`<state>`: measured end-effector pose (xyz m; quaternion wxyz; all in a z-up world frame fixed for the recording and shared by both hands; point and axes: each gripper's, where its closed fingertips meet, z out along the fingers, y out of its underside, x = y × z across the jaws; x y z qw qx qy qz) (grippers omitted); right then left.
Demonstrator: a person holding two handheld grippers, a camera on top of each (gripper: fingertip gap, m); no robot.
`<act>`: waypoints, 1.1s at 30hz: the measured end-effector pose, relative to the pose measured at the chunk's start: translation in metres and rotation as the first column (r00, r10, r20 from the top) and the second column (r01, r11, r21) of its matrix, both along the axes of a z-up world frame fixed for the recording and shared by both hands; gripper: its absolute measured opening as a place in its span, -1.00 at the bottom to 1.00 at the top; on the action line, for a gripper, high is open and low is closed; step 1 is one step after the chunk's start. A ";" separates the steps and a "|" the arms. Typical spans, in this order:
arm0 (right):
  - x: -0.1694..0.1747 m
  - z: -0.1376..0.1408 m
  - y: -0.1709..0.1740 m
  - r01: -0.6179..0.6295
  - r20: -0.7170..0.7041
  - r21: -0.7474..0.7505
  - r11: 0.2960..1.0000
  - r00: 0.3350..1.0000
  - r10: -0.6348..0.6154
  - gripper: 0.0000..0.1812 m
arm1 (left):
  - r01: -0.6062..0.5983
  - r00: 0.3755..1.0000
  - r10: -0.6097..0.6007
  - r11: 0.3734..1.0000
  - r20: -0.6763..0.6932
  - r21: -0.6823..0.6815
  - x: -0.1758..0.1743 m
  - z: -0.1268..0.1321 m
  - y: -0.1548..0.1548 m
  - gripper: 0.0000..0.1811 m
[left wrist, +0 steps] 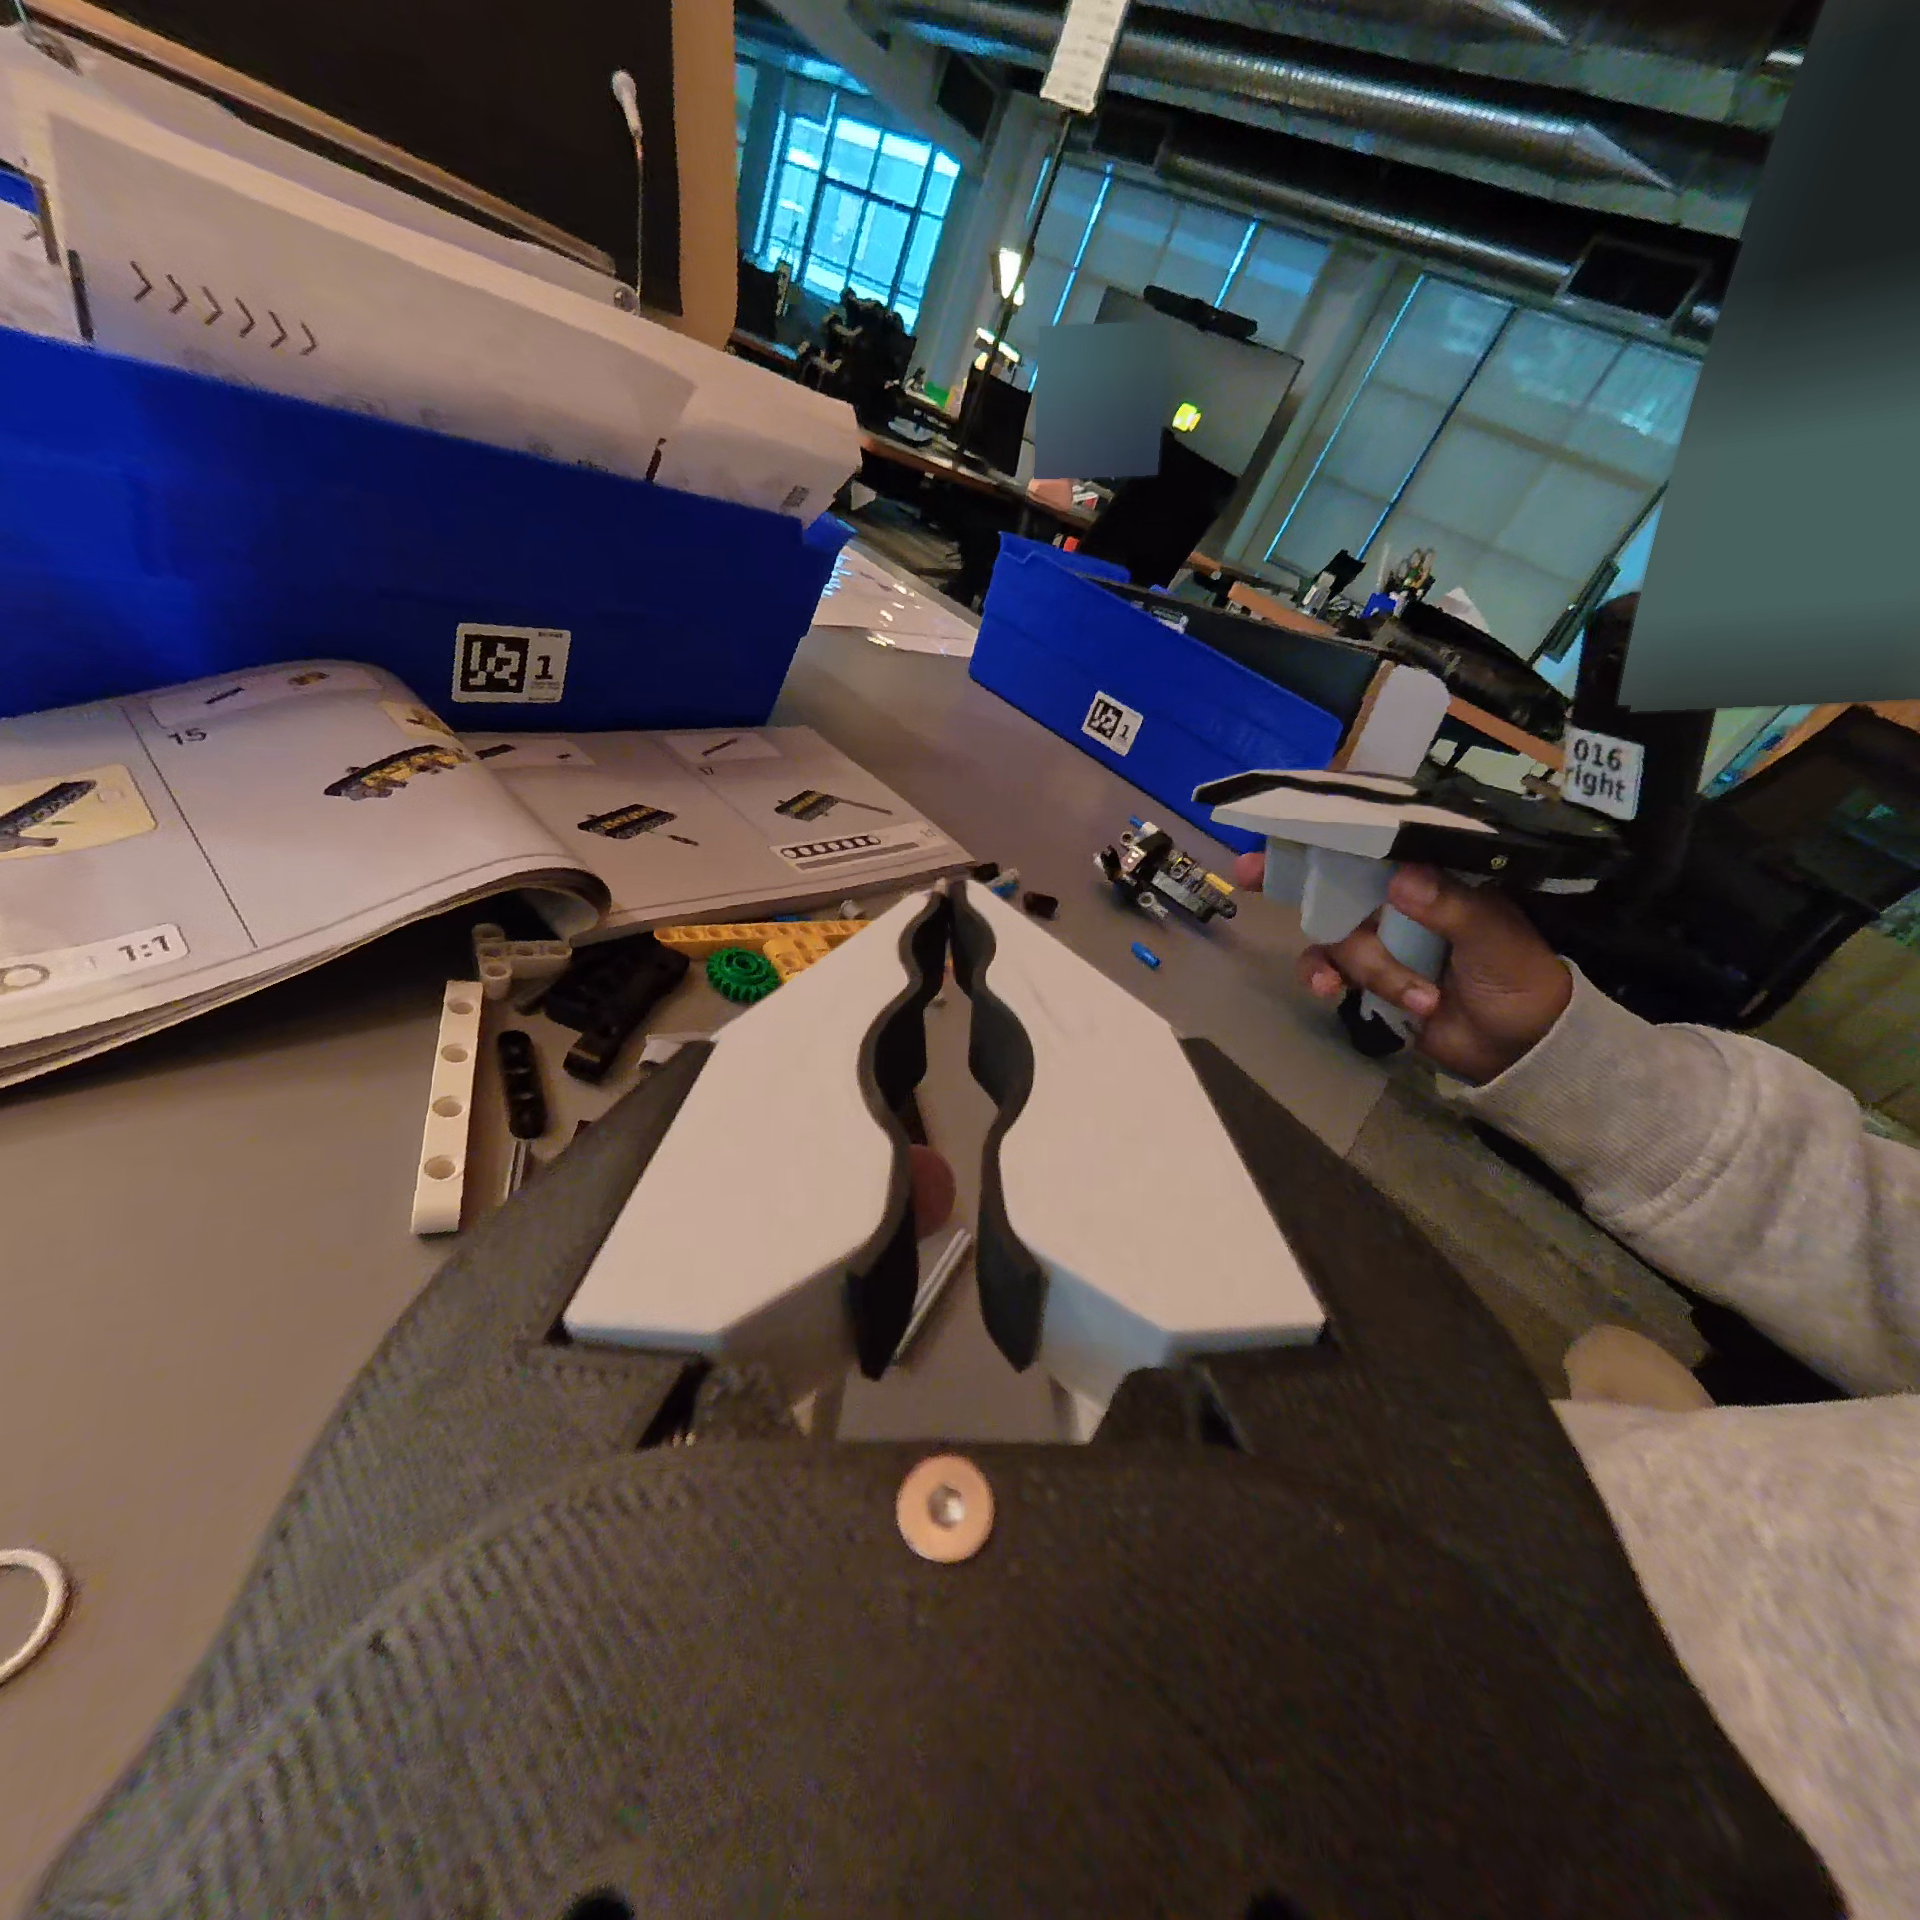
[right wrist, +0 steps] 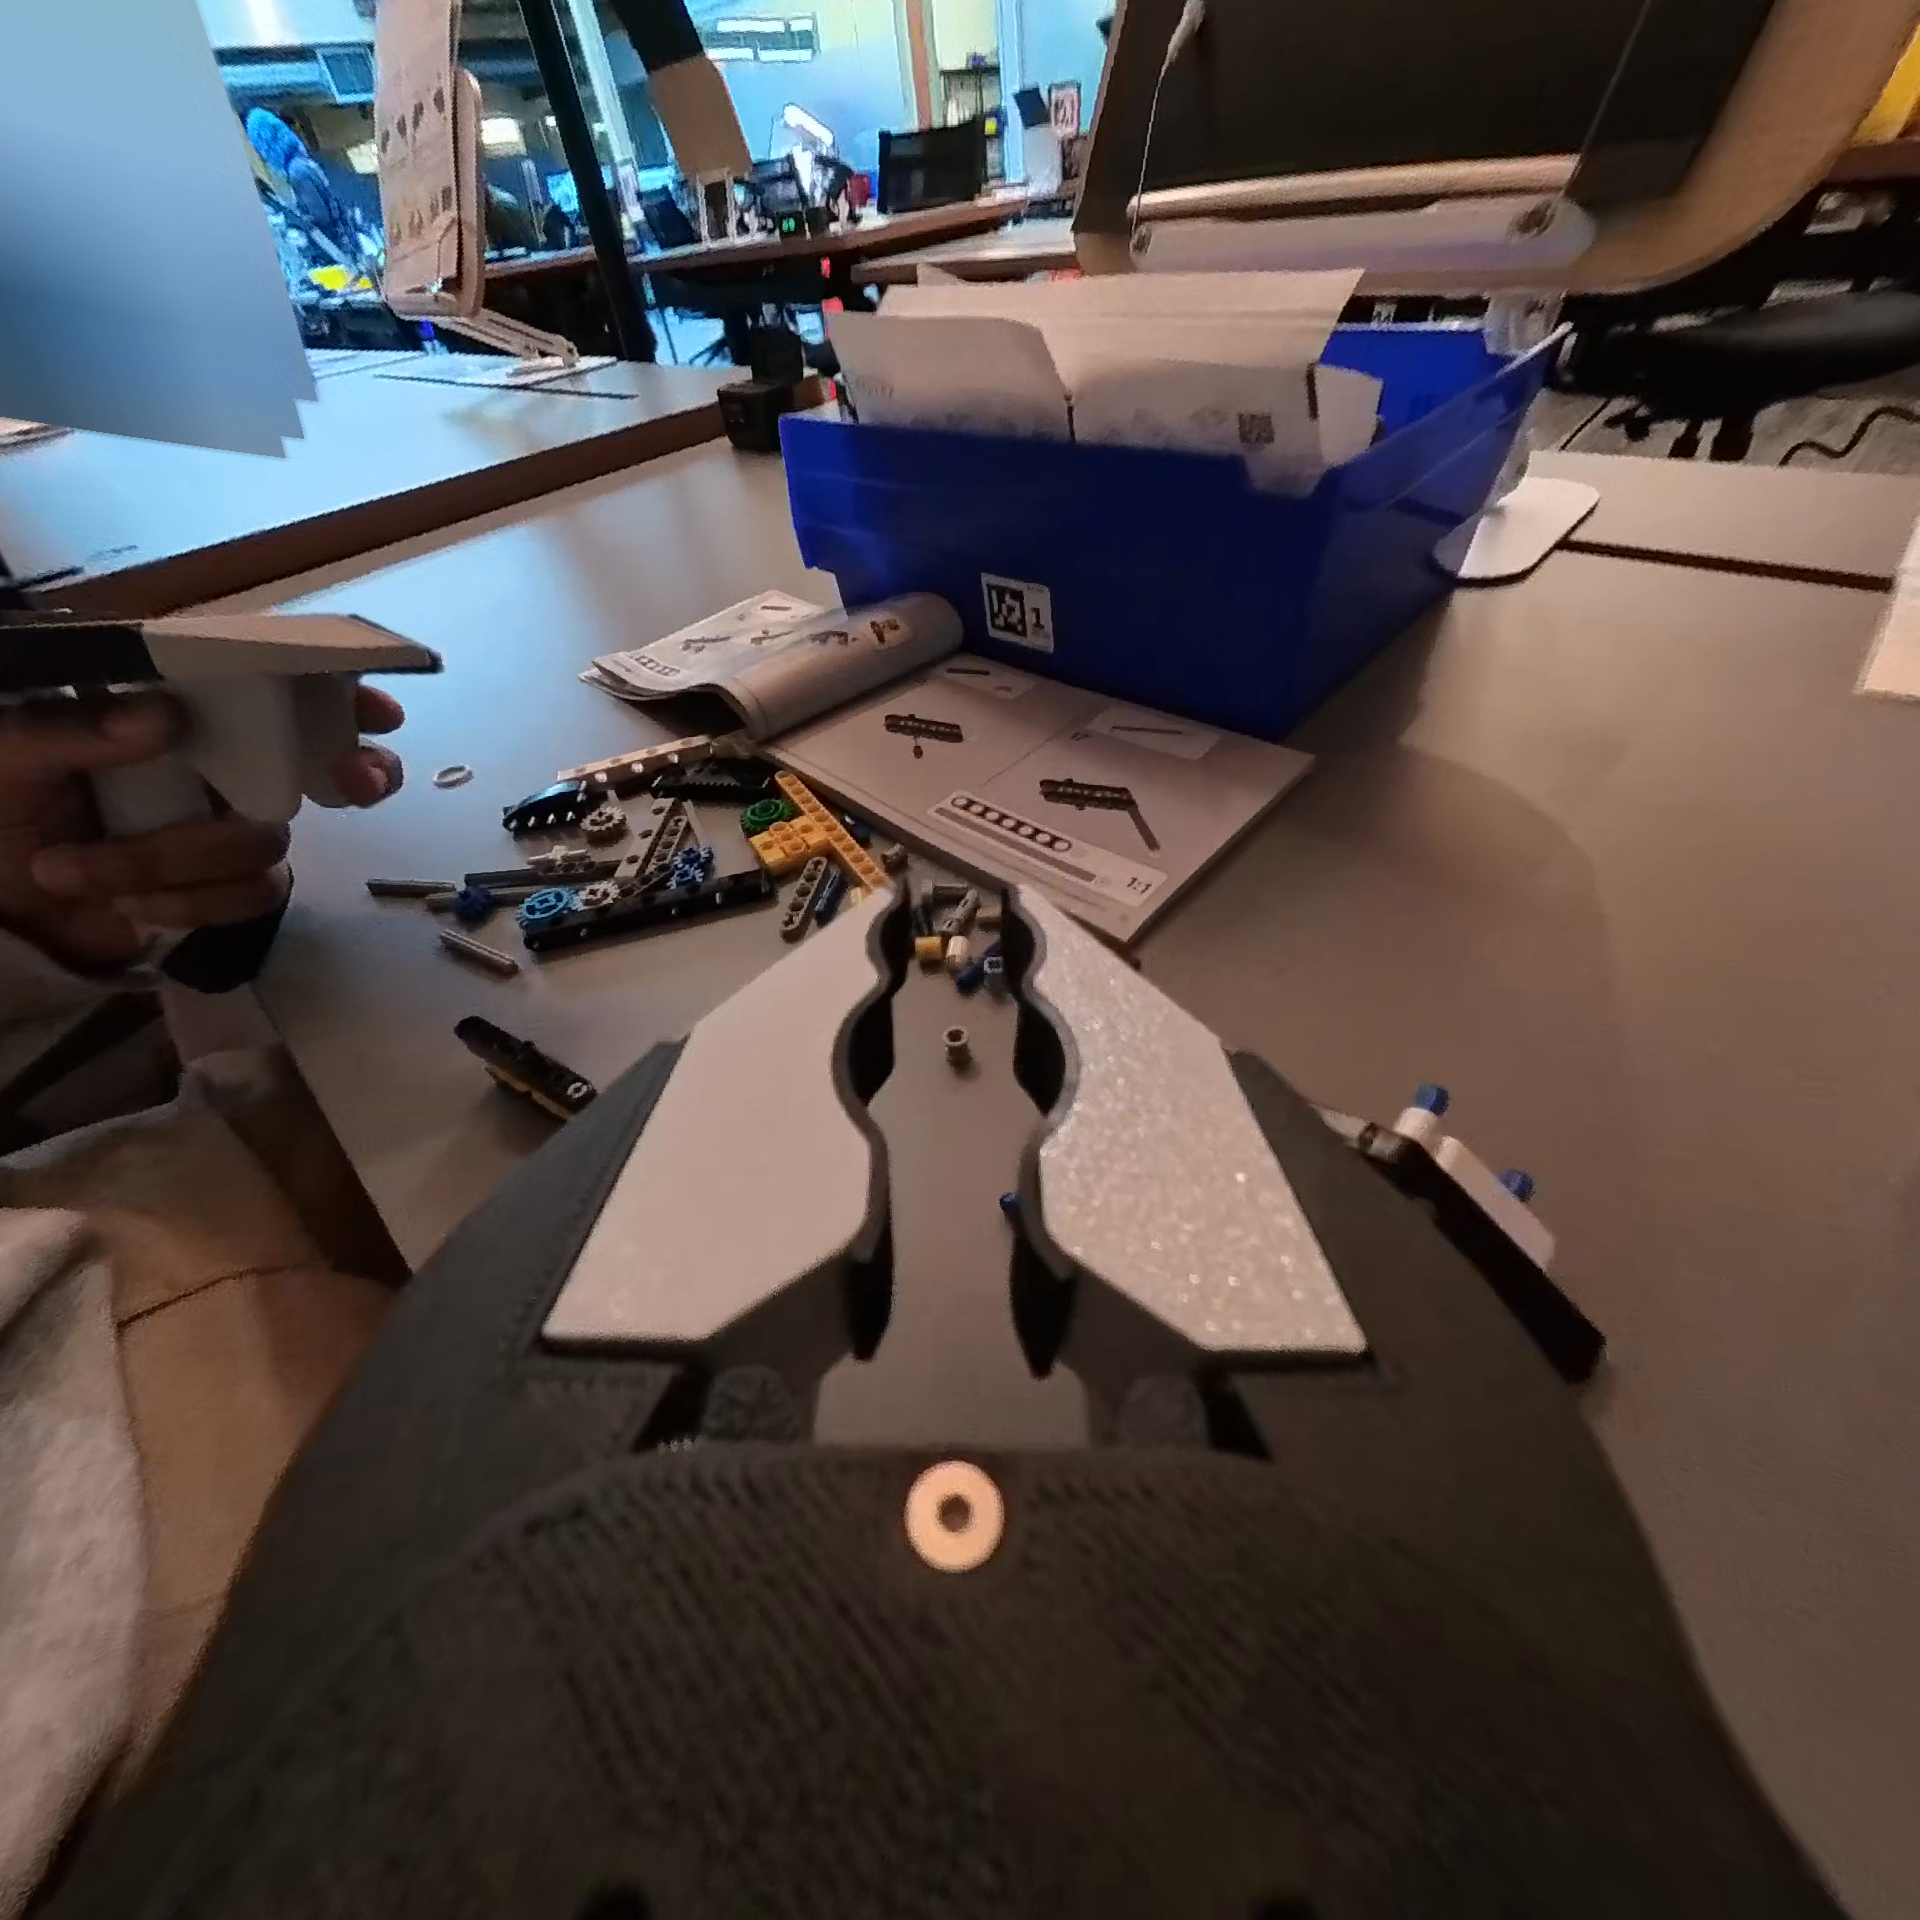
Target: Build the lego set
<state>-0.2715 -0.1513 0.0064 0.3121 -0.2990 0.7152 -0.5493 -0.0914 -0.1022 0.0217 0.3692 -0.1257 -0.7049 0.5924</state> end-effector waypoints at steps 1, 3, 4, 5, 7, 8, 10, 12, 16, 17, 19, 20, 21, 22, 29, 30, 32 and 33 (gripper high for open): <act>0.001 -0.002 -0.001 -0.005 -0.004 0.017 1.000 1.000 0.005 -0.83 | -0.009 1.000 0.008 1.000 0.012 0.009 0.000 -0.002 -0.001 -1.00; 0.001 -0.004 -0.002 -0.009 -0.003 0.039 0.999 1.000 0.009 -0.81 | -0.026 0.999 0.025 0.999 0.035 0.019 -0.001 -0.004 -0.003 -1.00; 0.001 -0.004 -0.002 -0.009 0.001 0.042 0.999 1.000 0.008 -0.81 | -0.032 0.999 0.032 0.999 0.043 0.019 -0.001 -0.005 -0.003 -1.00; 0.000 -0.003 -0.003 -0.006 0.008 0.041 0.999 1.000 0.006 -0.81 | -0.040 0.998 0.039 0.999 0.051 0.015 -0.001 -0.005 -0.003 -1.00; -0.002 -0.001 -0.003 0.001 0.019 0.035 0.999 1.000 -0.001 -0.81 | -0.056 0.996 0.056 0.998 0.065 0.007 0.000 -0.005 -0.003 -1.00; -0.002 -0.001 -0.003 0.002 0.023 0.036 0.999 1.000 -0.003 -0.81 | -0.060 0.996 0.059 0.998 0.073 0.006 0.000 -0.005 -0.004 -1.00; -0.003 -0.002 -0.005 0.003 0.025 0.049 0.999 1.000 -0.005 -0.81 | -0.069 0.994 0.067 0.998 0.087 0.016 -0.001 -0.007 -0.005 -1.00; -0.003 -0.004 -0.006 0.003 0.026 0.070 0.998 1.000 -0.005 -0.80 | -0.068 0.994 0.064 0.997 0.092 0.033 -0.001 -0.009 -0.006 -1.00; -0.003 -0.007 -0.009 -0.004 0.043 0.112 0.994 0.999 0.000 -0.77 | -0.072 0.996 0.067 0.994 0.067 0.086 0.002 -0.014 -0.011 -1.00; -0.004 -0.006 -0.009 -0.006 0.052 0.113 0.994 0.999 0.000 -0.77 | -0.075 0.996 0.070 0.993 0.059 0.089 0.003 -0.014 -0.011 -1.00; -0.005 -0.004 -0.008 -0.004 0.067 0.108 0.994 0.998 -0.003 -0.77 | -0.087 0.995 0.082 0.993 0.064 0.084 0.004 -0.014 -0.011 -1.00; -0.006 -0.003 -0.008 -0.003 0.071 0.107 0.994 0.997 -0.005 -0.77 | -0.091 0.993 0.086 0.993 0.076 0.075 0.003 -0.013 -0.010 -1.00; -0.006 -0.003 -0.008 -0.002 0.071 0.106 0.994 0.997 -0.005 -0.77 | -0.092 0.992 0.086 0.994 0.090 0.065 0.002 -0.013 -0.010 -1.00; -0.006 -0.003 -0.008 -0.003 0.068 0.107 0.994 0.998 -0.004 -0.77 | -0.092 0.991 0.086 0.994 0.102 0.056 0.001 -0.013 -0.009 -1.00; -0.008 -0.003 -0.010 -0.001 0.099 0.133 0.991 0.995 -0.012 -0.77 | -0.059 0.996 0.052 0.994 0.075 0.090 -0.001 -0.015 -0.010 -0.99; -0.011 -0.001 -0.011 0.003 0.118 0.136 0.991 0.993 -0.019 -0.77 | -0.059 0.996 0.053 0.994 0.066 0.093 0.000 -0.015 -0.010 -0.98; -0.013 0.001 -0.010 0.000 0.157 0.151 0.989 0.987 -0.024 -0.77 | -0.062 0.996 0.057 0.995 0.064 0.084 0.001 -0.014 -0.009 -0.98; -0.014 0.002 -0.009 -0.007 0.177 0.165 0.986 0.984 -0.023 -0.77 | -0.065 0.996 0.060 0.995 0.070 0.072 0.000 -0.013 -0.009 -0.98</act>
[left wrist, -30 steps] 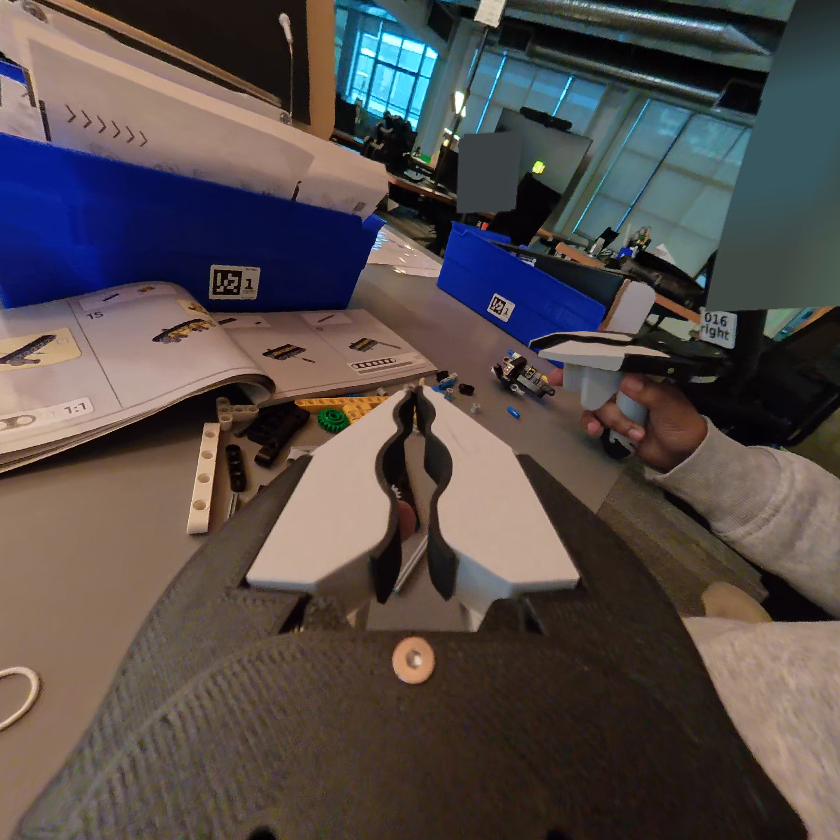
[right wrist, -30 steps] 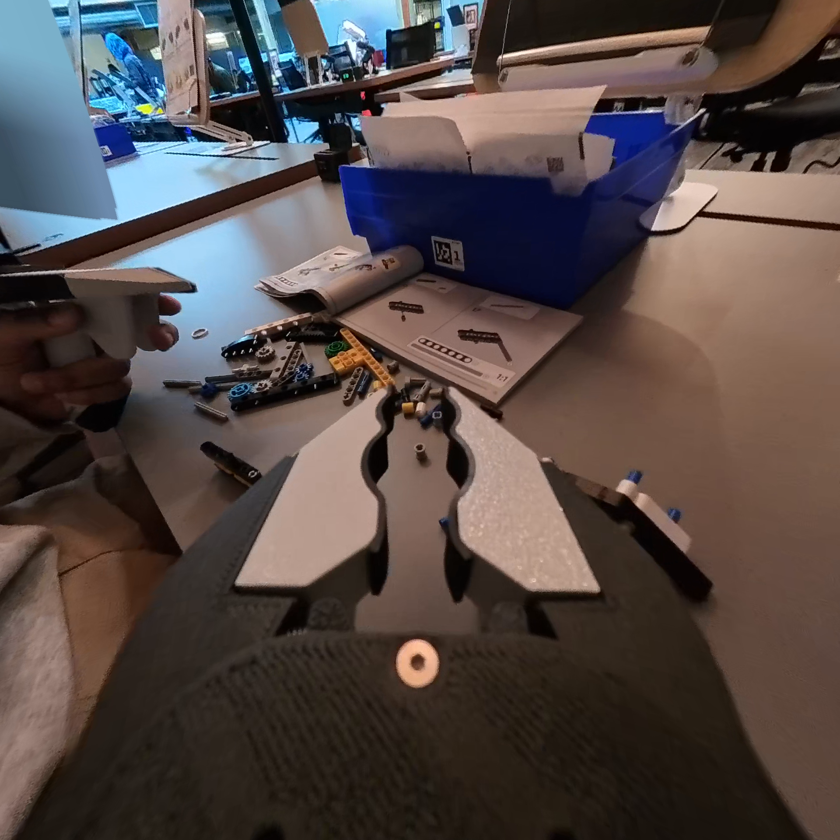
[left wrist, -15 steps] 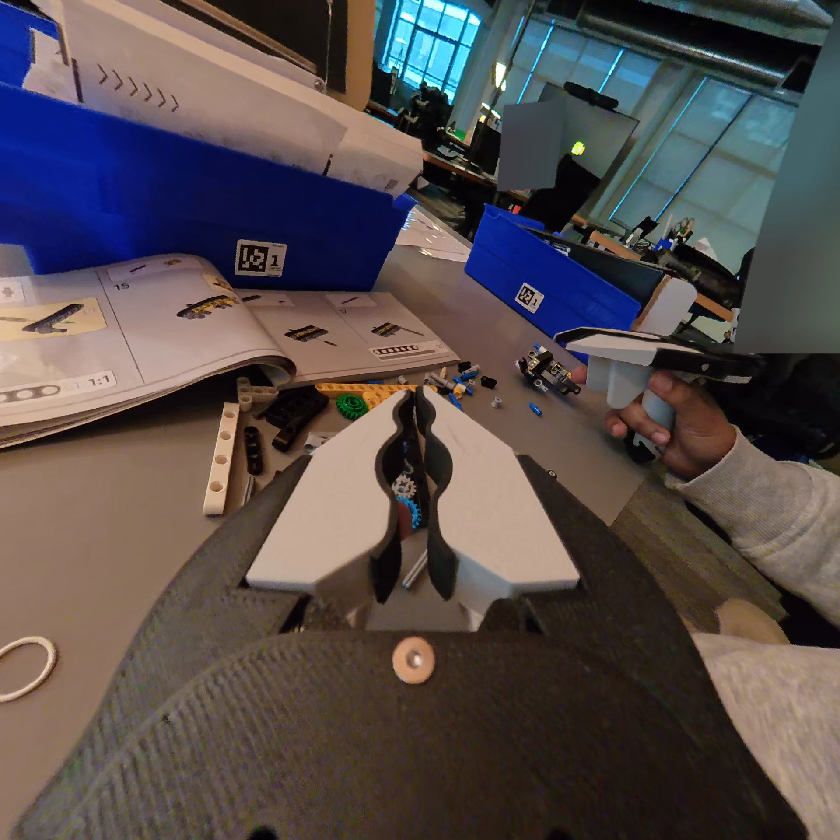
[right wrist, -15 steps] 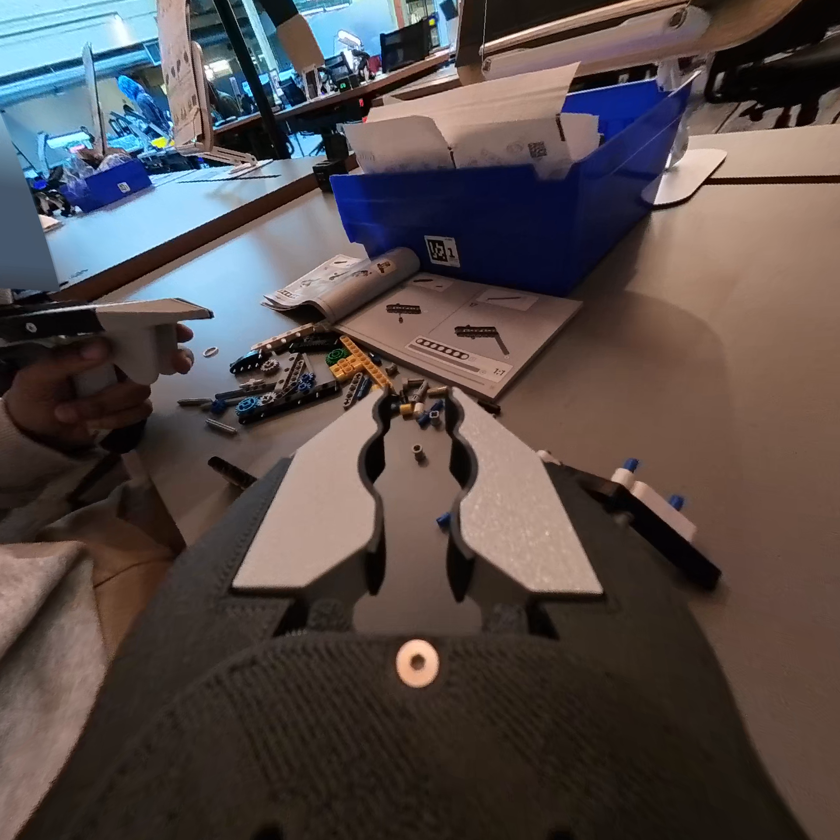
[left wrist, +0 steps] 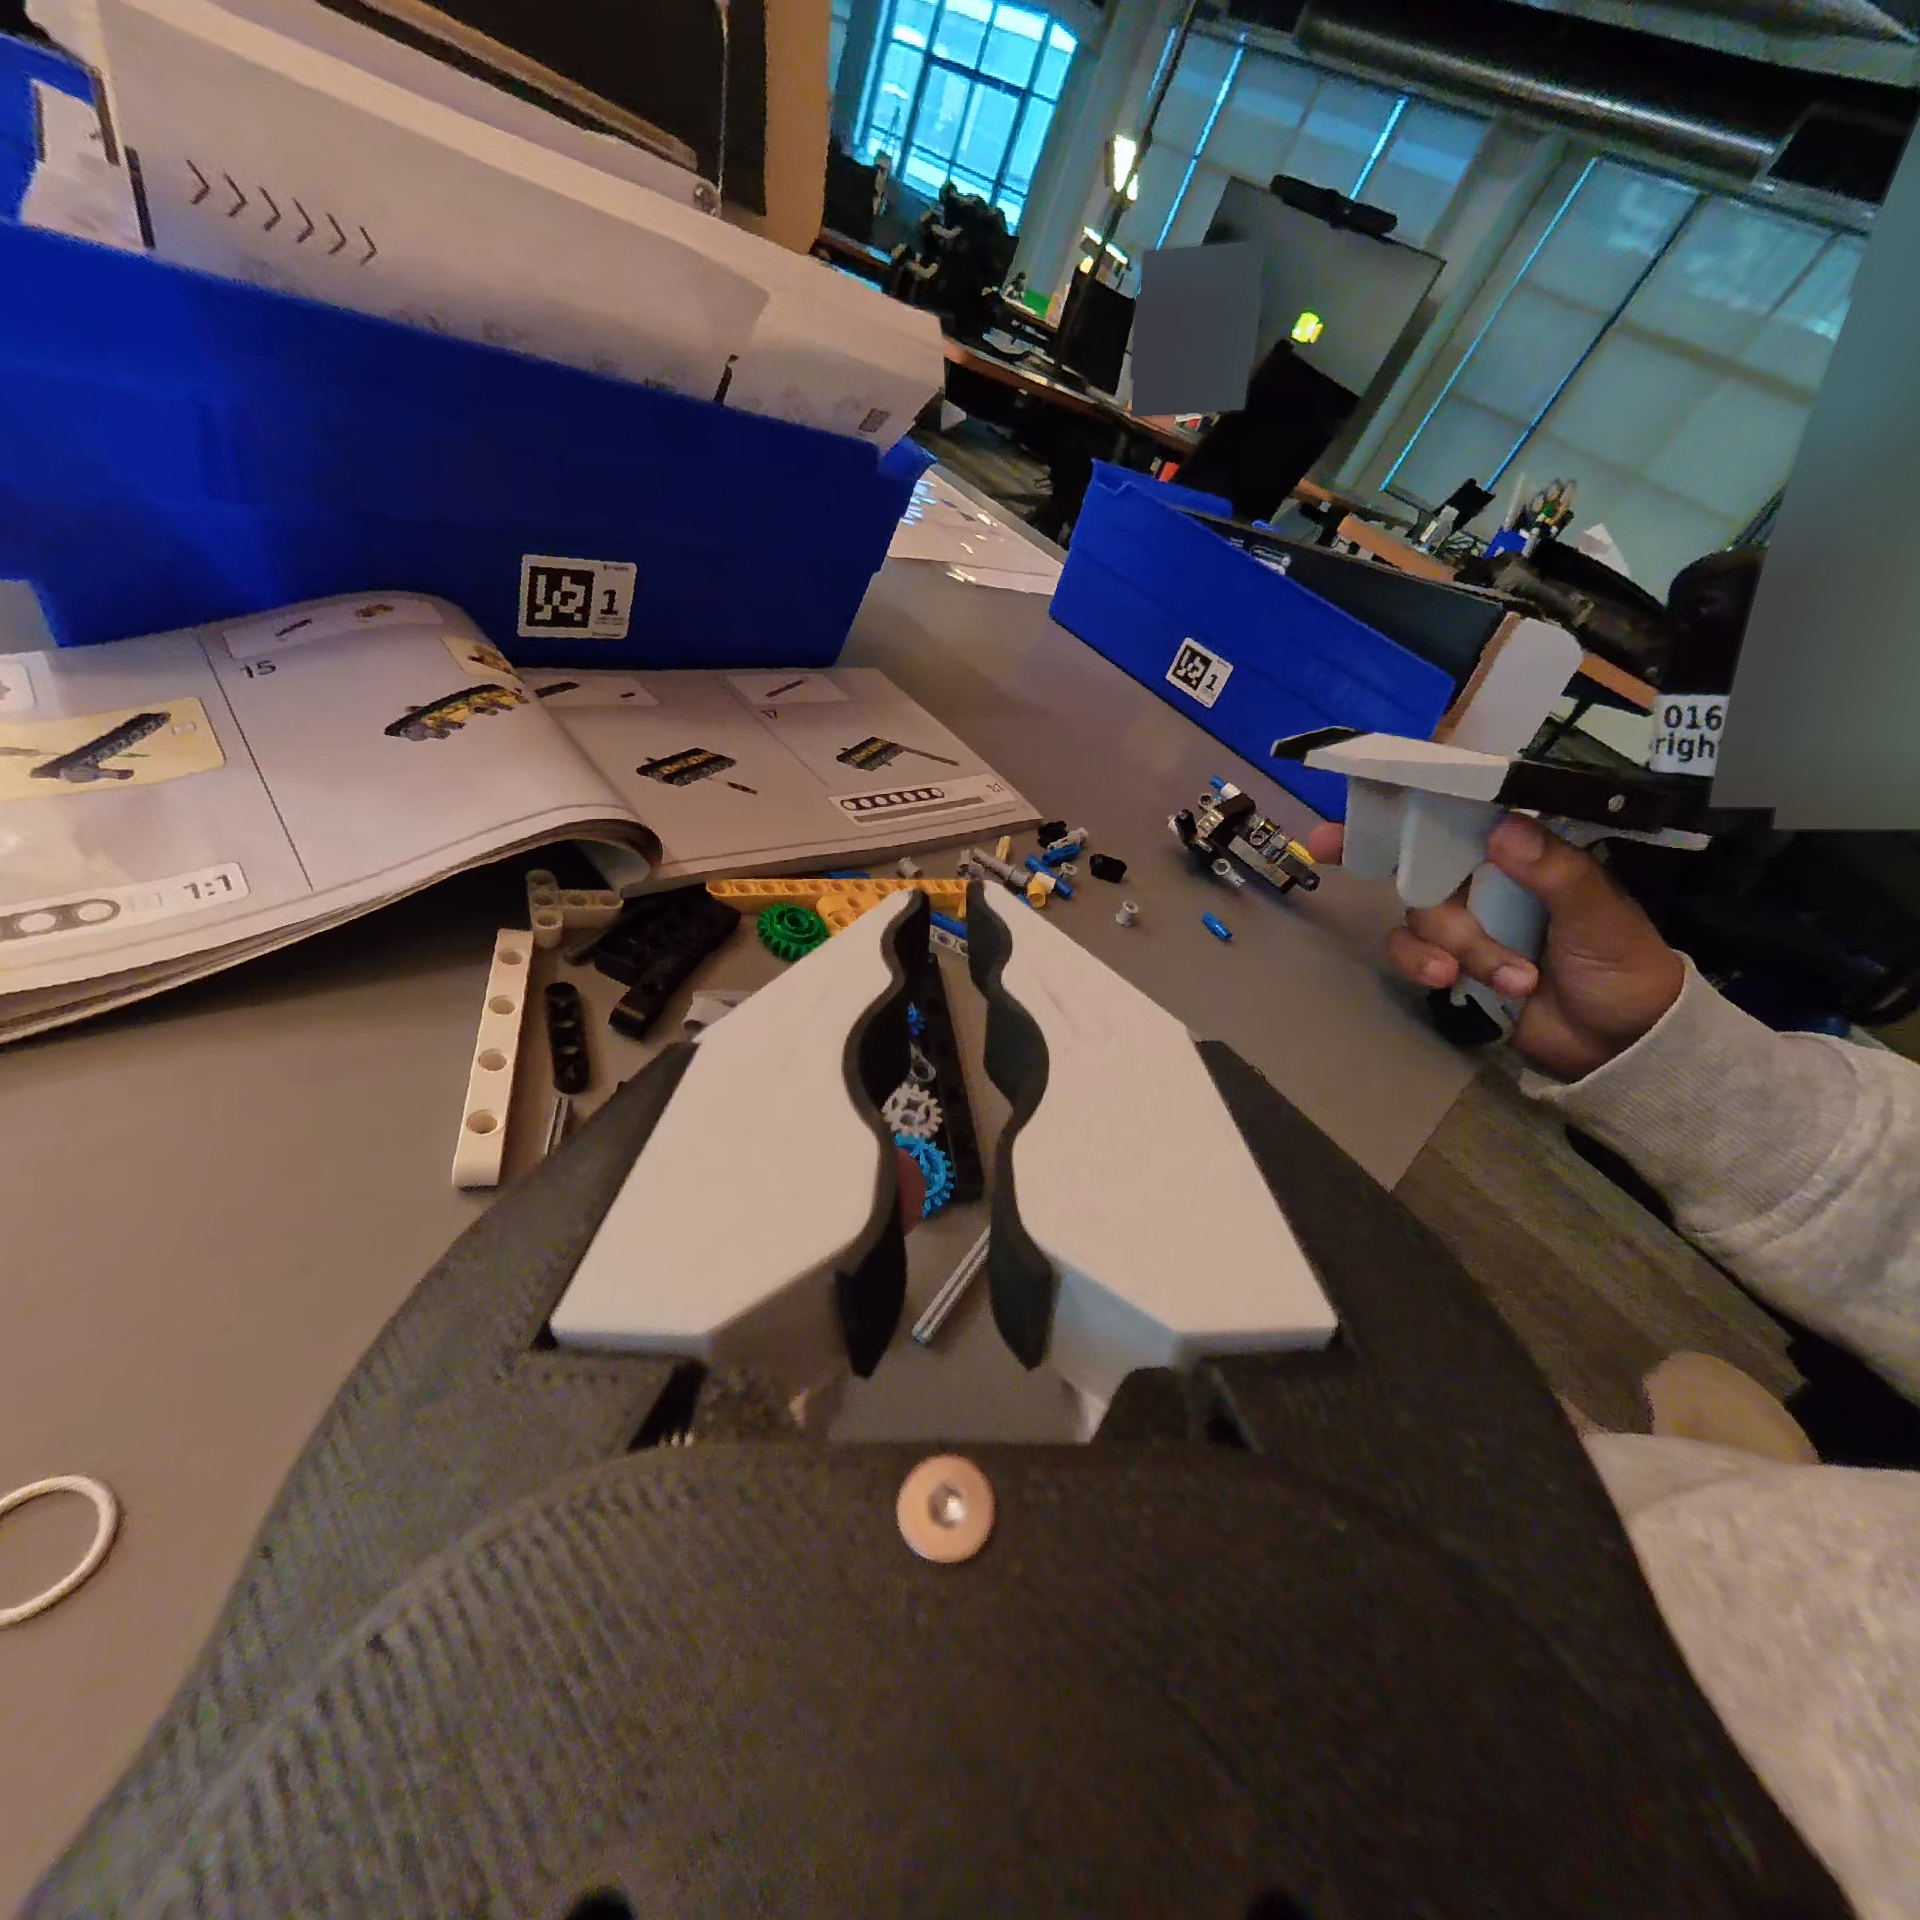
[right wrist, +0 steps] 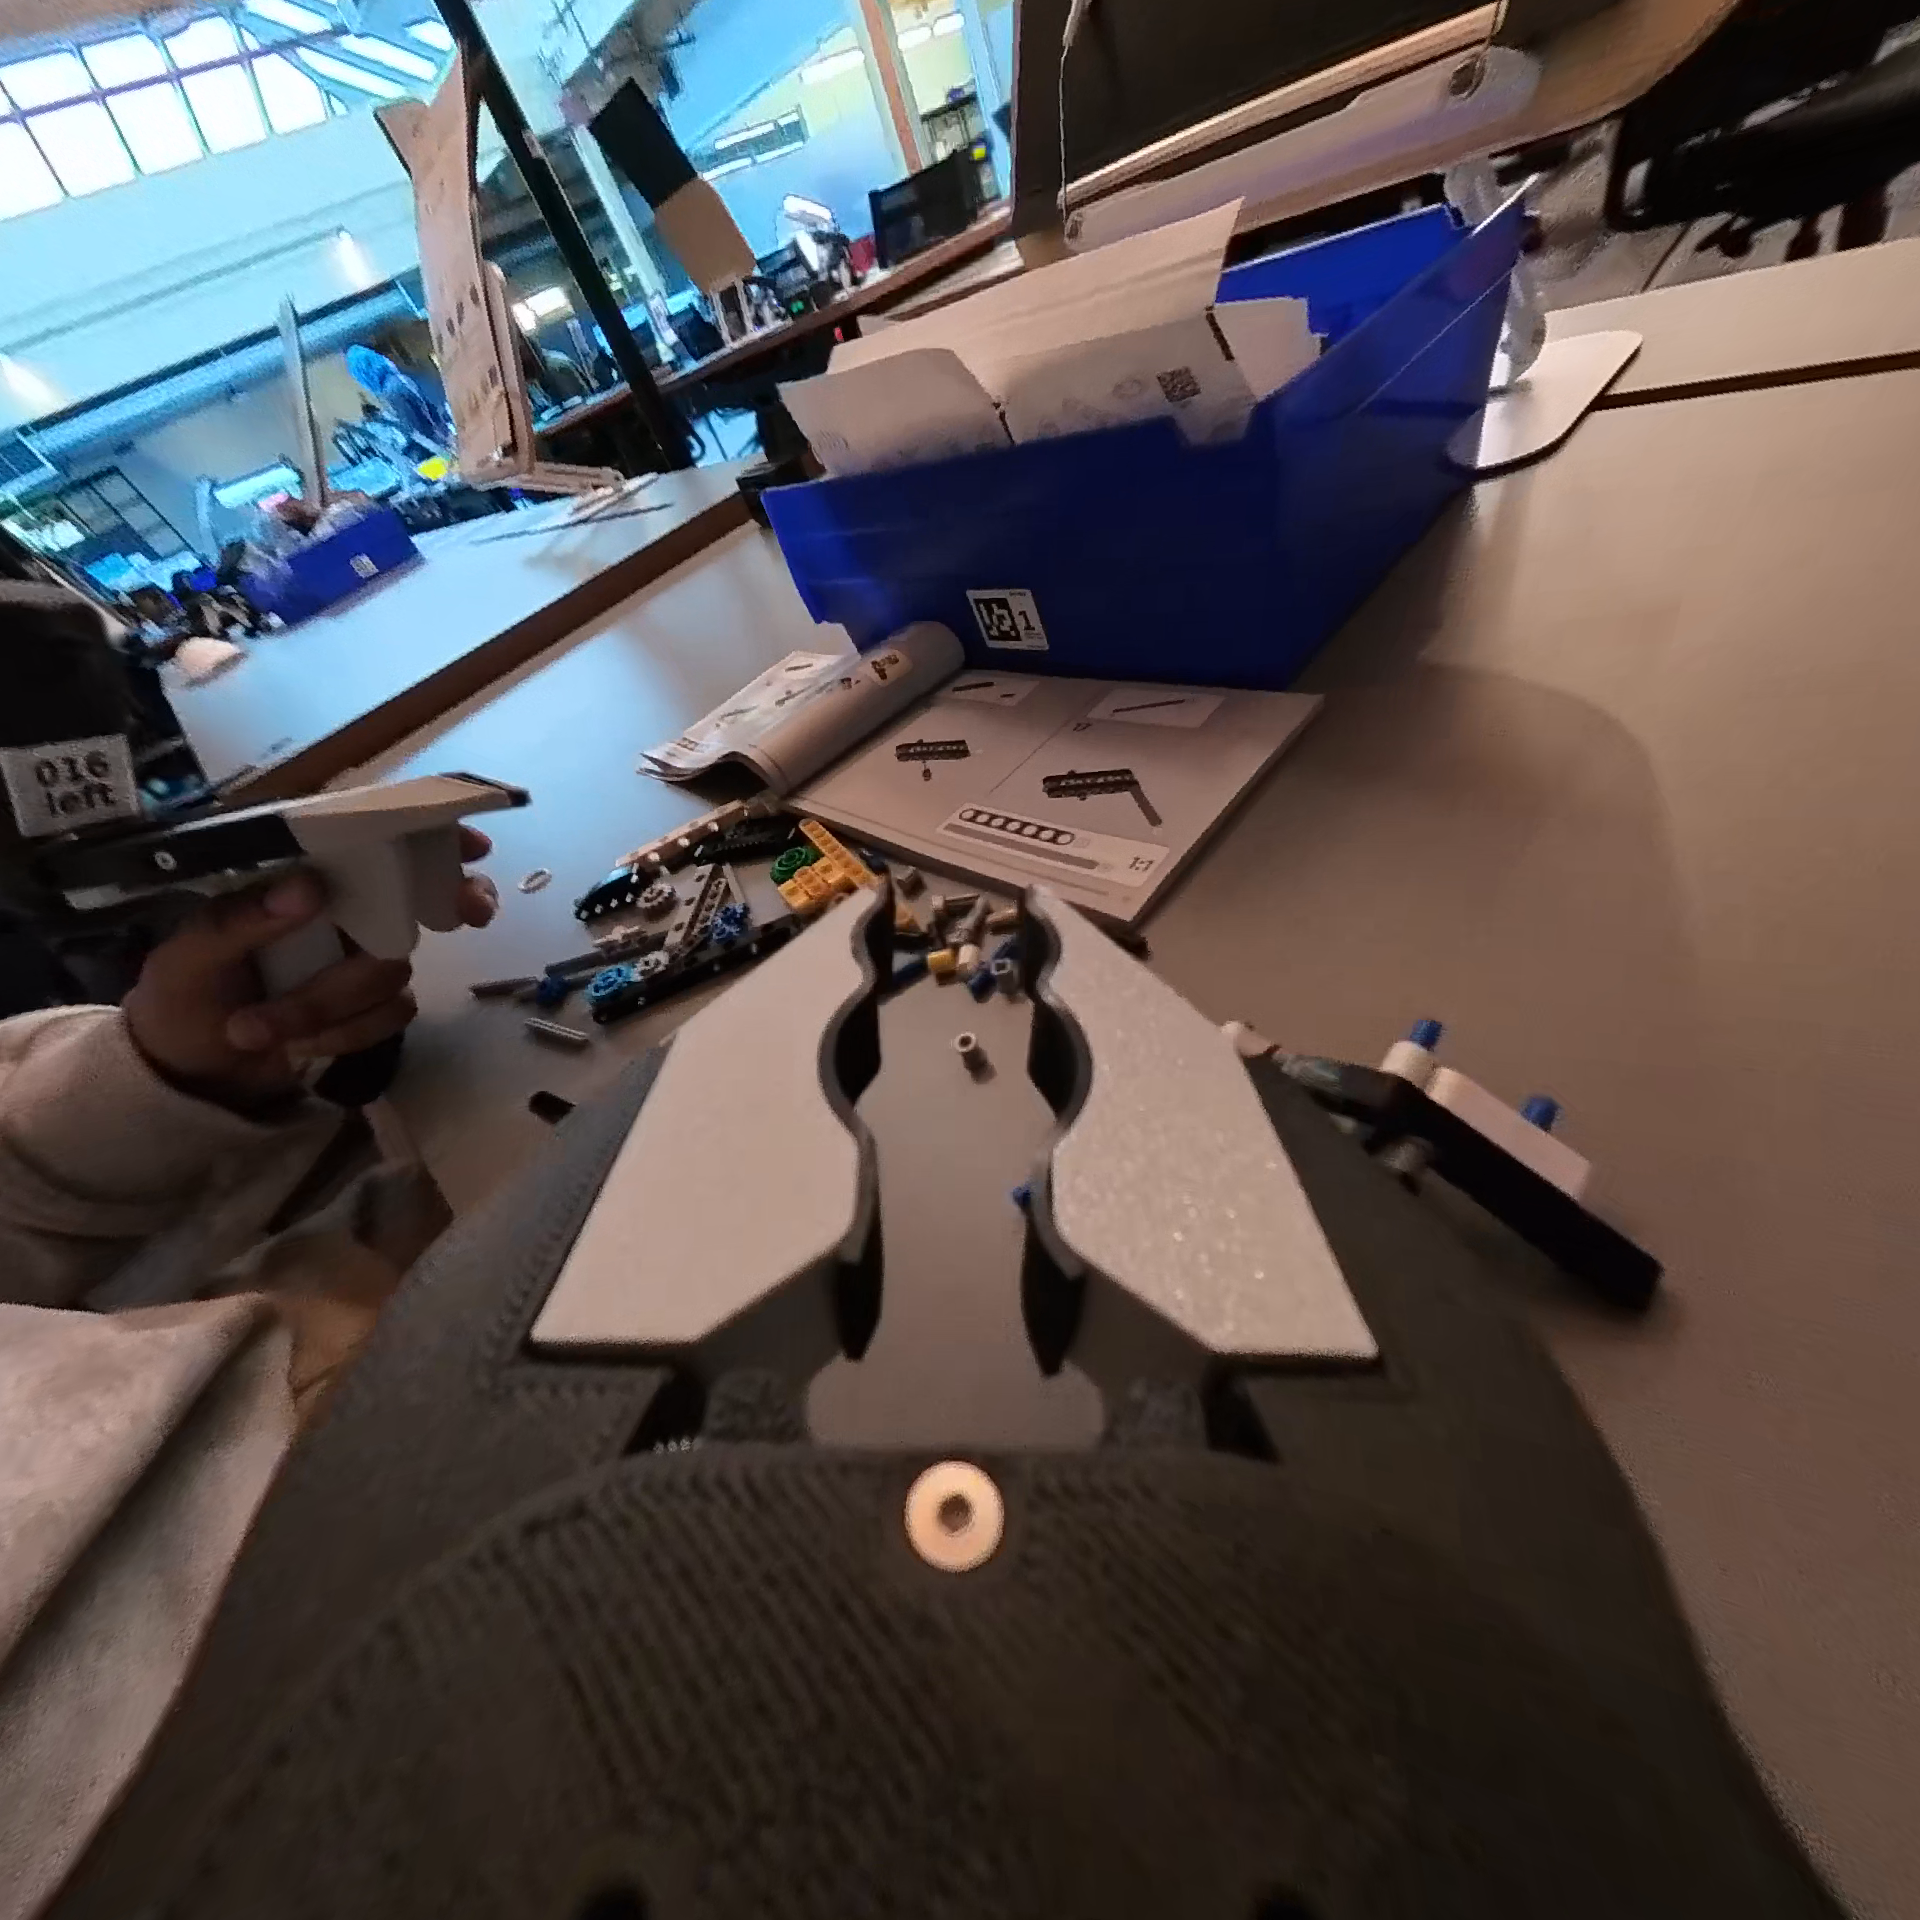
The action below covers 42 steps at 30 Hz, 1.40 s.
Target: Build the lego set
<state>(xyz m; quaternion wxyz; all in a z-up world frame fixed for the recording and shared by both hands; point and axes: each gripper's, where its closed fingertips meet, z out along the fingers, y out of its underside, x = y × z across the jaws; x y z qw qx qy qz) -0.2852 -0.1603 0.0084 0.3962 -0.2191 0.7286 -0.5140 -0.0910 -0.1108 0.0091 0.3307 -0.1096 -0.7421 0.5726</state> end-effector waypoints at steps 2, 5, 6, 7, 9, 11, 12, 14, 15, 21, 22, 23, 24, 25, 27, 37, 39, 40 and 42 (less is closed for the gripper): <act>-0.001 0.001 0.002 -0.007 0.038 0.028 1.000 0.999 0.006 -0.76 | -0.004 1.000 0.004 1.000 0.019 -0.023 -0.001 0.002 0.002 -0.98; -0.002 0.001 0.002 -0.011 0.064 0.049 0.999 0.998 0.008 -0.75 | 0.003 0.999 -0.001 0.999 0.037 -0.035 -0.003 0.002 0.003 -0.97; -0.002 0.000 0.002 -0.014 0.066 0.055 0.998 0.998 0.011 -0.75 | 0.007 0.999 -0.006 0.999 0.036 -0.031 -0.004 0.002 0.003 -0.96; -0.001 -0.001 0.002 -0.018 0.066 0.062 0.998 0.998 0.014 -0.75 | 0.013 0.999 -0.012 1.000 0.031 -0.026 -0.004 0.002 0.003 -0.95; 0.000 -0.002 0.001 -0.023 0.064 0.072 0.997 0.998 0.019 -0.74 | 0.025 1.000 -0.025 1.000 0.015 -0.015 -0.004 0.001 0.003 -0.92; 0.000 -0.001 0.003 -0.027 0.066 0.068 0.997 0.998 0.023 -0.74 | 0.032 1.000 -0.032 0.999 0.002 -0.009 -0.004 0.001 0.002 -0.90; 0.001 -0.001 0.004 -0.030 0.067 0.067 0.997 0.997 0.026 -0.75 | 0.032 0.999 -0.032 0.999 0.000 -0.008 -0.004 0.001 0.002 -0.90; 0.002 -0.001 0.006 -0.036 0.071 0.069 0.997 0.997 0.031 -0.74 | 0.031 1.000 -0.031 0.999 0.004 -0.011 -0.004 0.001 0.003 -0.90; 0.002 -0.001 0.007 -0.038 0.071 0.069 0.997 0.997 0.033 -0.74 | 0.029 1.000 -0.029 0.999 0.007 -0.015 -0.004 0.002 0.003 -0.89; 0.005 -0.001 0.010 -0.042 0.051 0.058 0.997 0.998 0.039 -0.74 | 0.036 0.999 -0.036 0.999 0.003 -0.019 -0.004 0.002 0.004 -0.85; 0.005 -0.002 0.010 -0.040 0.048 0.056 0.998 0.998 0.037 -0.74 | 0.038 0.999 -0.038 0.999 -0.001 -0.016 -0.004 0.002 0.003 -0.84; 0.005 -0.002 0.011 -0.040 0.044 0.055 0.998 0.998 0.037 -0.74 | 0.040 0.999 -0.040 0.999 -0.005 -0.014 -0.004 0.002 0.003 -0.83; 0.006 -0.002 0.011 -0.040 0.042 0.054 0.998 0.998 0.038 -0.74 | 0.040 0.999 -0.040 0.999 -0.007 -0.015 -0.004 0.002 0.003 -0.83; 0.006 -0.002 0.011 -0.041 0.040 0.053 0.998 0.998 0.038 -0.73 | 0.039 0.999 -0.039 0.999 -0.008 -0.018 -0.004 0.003 0.004 -0.82; 0.006 -0.002 0.012 -0.042 0.037 0.050 0.998 0.999 0.040 -0.73 | 0.037 0.999 -0.037 0.999 -0.008 -0.028 -0.004 0.004 0.004 -0.81; 0.014 -0.002 0.021 -0.107 0.020 0.034 0.994 0.994 0.107 -0.69 | 0.157 0.988 -0.157 0.986 -0.007 -0.053 -0.016 0.006 0.016 -0.78; 0.030 0.002 0.047 -0.274 -0.010 -0.026 0.961 0.962 0.274 -0.83 | 0.325 0.946 -0.324 0.946 0.016 -0.025 -0.039 0.001 0.039 -0.75; 0.040 0.002 0.067 -0.384 -0.049 -0.061 0.921 0.923 0.381 -1.00 | 0.396 0.918 -0.396 0.918 0.024 0.011 -0.051 -0.003 0.051 -0.70; 0.055 -0.010 0.094 -0.512 -0.175 -0.080 0.855 0.852 0.494 -1.00 | 0.402 0.911 -0.406 0.914 0.076 0.058 -0.062 -0.010 0.057 -0.65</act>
